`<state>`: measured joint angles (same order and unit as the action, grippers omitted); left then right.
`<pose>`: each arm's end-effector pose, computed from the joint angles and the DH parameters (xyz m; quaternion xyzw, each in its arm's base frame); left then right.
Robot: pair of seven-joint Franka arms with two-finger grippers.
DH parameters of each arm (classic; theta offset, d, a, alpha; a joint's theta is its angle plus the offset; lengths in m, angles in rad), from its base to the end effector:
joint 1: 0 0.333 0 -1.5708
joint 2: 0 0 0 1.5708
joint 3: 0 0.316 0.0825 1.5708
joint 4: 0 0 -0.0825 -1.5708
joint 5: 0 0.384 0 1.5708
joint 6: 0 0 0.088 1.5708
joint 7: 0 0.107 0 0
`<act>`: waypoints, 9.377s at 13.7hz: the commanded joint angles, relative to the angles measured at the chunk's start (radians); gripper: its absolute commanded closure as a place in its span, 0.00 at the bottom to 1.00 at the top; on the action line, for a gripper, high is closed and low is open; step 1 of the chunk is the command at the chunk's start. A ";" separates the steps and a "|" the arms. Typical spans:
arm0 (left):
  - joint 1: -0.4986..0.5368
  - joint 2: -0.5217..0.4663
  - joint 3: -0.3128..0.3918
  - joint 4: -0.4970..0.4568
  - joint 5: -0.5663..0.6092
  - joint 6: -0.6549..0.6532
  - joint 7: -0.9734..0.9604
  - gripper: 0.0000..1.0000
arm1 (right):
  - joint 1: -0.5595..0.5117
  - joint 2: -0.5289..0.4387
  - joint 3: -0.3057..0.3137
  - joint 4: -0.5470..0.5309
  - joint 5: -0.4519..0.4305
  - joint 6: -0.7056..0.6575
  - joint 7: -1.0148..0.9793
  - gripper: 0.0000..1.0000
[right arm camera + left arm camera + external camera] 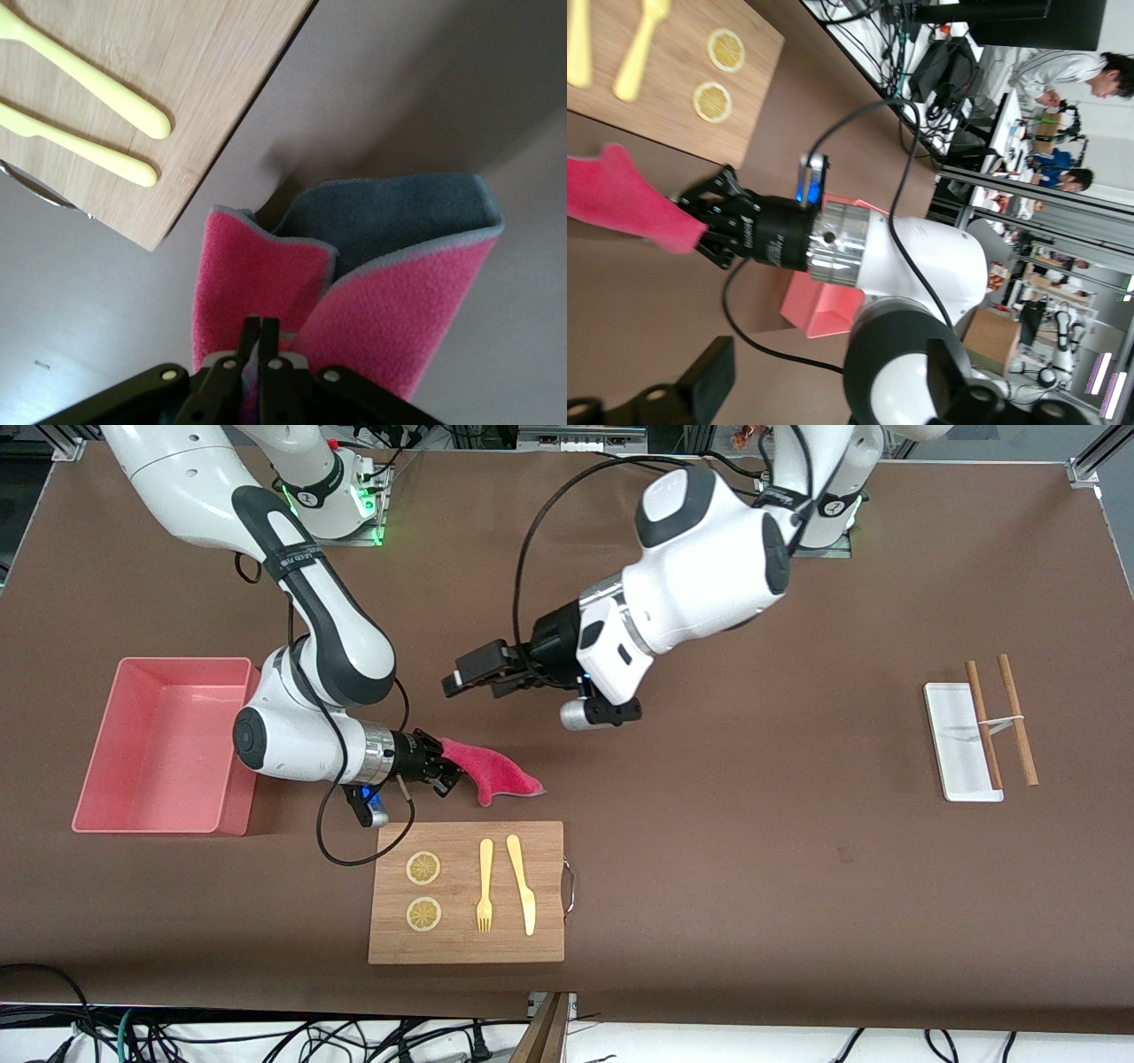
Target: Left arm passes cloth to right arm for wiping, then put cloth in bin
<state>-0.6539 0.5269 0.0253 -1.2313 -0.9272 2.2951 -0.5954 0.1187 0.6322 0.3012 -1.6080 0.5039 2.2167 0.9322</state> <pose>0.5972 -0.4621 0.5357 0.8684 0.1794 -0.0331 0.4611 0.6403 0.2715 0.2785 -0.8673 0.4089 0.1823 0.2174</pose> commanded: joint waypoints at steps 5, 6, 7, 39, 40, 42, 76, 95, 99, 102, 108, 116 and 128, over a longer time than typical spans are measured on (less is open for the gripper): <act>0.155 -0.117 -0.002 -0.011 0.367 -0.424 0.017 0.00 | 0.021 -0.039 0.113 0.014 -0.033 -0.014 0.007 1.00; 0.172 -0.131 -0.001 -0.013 0.437 -0.501 0.017 0.00 | 0.027 -0.036 0.122 0.005 -0.062 -0.015 0.010 1.00; 0.186 -0.145 -0.001 -0.013 0.520 -0.579 0.017 0.00 | 0.036 -0.034 0.124 -0.009 -0.073 -0.015 0.010 1.00; 0.657 -0.590 -0.107 -0.554 0.993 -0.599 0.614 0.00 | 0.013 0.006 -0.143 -0.007 -0.393 -0.138 -0.376 1.00; 0.657 -0.590 -0.107 -0.554 0.993 -0.600 0.615 0.00 | 0.019 0.013 -0.120 -0.007 -0.393 -0.111 -0.325 1.00; 0.657 -0.588 -0.107 -0.553 0.993 -0.600 0.615 0.00 | 0.036 0.032 -0.076 -0.007 -0.392 -0.045 -0.230 1.00; 0.651 -0.558 -0.108 -0.499 0.993 -0.618 0.620 0.00 | -0.008 -0.075 -0.278 0.002 -0.354 -0.282 -0.678 1.00; 0.648 -0.551 -0.119 -0.484 0.993 -0.648 0.615 0.00 | -0.149 -0.223 -0.540 -0.101 -0.555 -0.392 -1.238 1.00; 0.648 -0.551 -0.119 -0.484 0.993 -0.648 0.615 0.00 | -0.149 -0.111 -0.540 -0.163 -0.533 -0.139 -1.236 1.00; 0.649 -0.551 -0.119 -0.484 0.993 -0.660 0.618 0.00 | -0.143 -0.098 -0.539 -0.193 -0.496 -0.061 -1.237 0.21; 0.649 -0.541 -0.117 -0.465 0.993 -0.661 0.620 0.00 | -0.143 -0.290 -0.533 -0.054 -0.496 -0.436 -1.239 0.00; 0.648 -0.539 -0.119 -0.464 0.993 -0.661 0.617 0.00 | -0.126 -0.538 -0.358 0.039 -0.574 -0.677 -1.107 0.00; 0.648 -0.539 -0.119 -0.464 0.993 -0.661 0.617 0.00 | -0.145 -0.608 -0.303 0.080 -0.519 -0.764 -0.949 0.00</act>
<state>-0.0071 -0.0286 -0.0895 -1.7285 0.0576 1.6568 0.0137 -0.0096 0.0279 -0.0012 -1.5366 -0.0509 1.4825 -0.0343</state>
